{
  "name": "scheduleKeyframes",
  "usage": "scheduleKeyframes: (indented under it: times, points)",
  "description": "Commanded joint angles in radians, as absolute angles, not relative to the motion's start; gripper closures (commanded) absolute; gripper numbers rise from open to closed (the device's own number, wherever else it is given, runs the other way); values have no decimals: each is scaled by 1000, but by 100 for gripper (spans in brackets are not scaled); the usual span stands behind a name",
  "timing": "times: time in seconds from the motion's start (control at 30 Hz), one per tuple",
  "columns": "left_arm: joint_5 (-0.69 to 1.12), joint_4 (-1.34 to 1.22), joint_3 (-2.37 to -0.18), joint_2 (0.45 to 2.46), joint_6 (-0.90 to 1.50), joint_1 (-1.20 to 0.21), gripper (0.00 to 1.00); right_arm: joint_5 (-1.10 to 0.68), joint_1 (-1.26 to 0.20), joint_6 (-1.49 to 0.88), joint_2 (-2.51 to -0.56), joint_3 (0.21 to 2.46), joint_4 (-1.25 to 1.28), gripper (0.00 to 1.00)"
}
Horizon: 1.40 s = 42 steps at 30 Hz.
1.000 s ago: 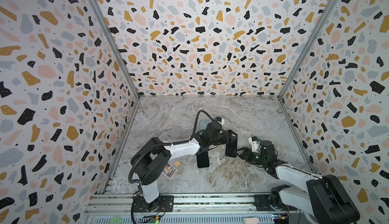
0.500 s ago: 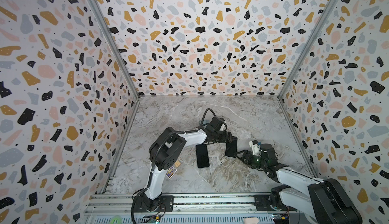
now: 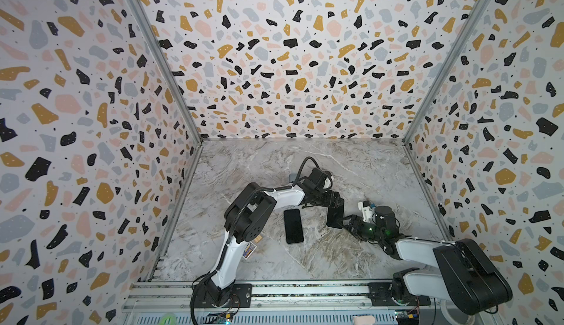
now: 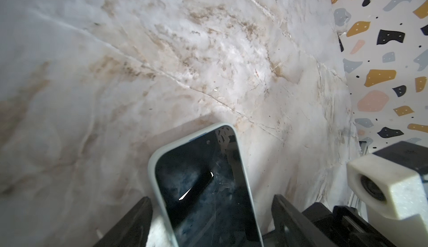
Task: Take the phone out of the phone case
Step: Pick up the phone from the center of the table.
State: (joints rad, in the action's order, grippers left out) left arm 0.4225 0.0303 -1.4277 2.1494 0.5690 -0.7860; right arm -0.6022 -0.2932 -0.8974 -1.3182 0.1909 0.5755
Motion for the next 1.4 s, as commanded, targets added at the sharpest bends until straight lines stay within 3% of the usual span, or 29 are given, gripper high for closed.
scheduleKeyframes:
  times: [0.0,0.53,0.97,1.23,1.37]
  points:
    - [495,-31,-1349,2178,631,-804,17,-580,-296,-885,-1399,206,570,34]
    - [626,-352,-1192,2063,871,-834,19,-588,-258,-882,-1530,198,698,39]
    - [548,-262,-1188,2051,810,-783,29,-583,-241,-860,-1488,184,662,40]
    - [566,-245,-1201,2074,798,-773,48,-591,-235,-859,-1448,167,660,44]
    - [575,-281,-1197,2081,804,-773,67,-595,-235,-856,-1443,167,657,45]
